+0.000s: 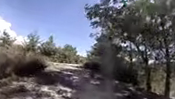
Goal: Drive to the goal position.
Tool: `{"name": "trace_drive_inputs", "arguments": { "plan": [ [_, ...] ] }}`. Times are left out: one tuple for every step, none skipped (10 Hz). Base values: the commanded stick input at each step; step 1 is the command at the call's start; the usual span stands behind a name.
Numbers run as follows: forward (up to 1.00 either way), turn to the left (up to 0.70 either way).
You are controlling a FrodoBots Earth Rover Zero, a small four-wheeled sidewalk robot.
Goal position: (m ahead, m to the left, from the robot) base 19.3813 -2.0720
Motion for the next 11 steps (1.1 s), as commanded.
{"name": "trace_drive_inputs", "arguments": {
  "plan": [
    [0.44,0.02],
    [0.44,0.02],
    [0.44,0.02],
    [0.44,0.02],
    [0.44,0.02],
    [0.44,0.02],
    [0.44,0.02],
    [0.44,0.02],
    [0.44,0.02],
    [0.44,0.02],
    [0.44,0.02]
  ]
}}
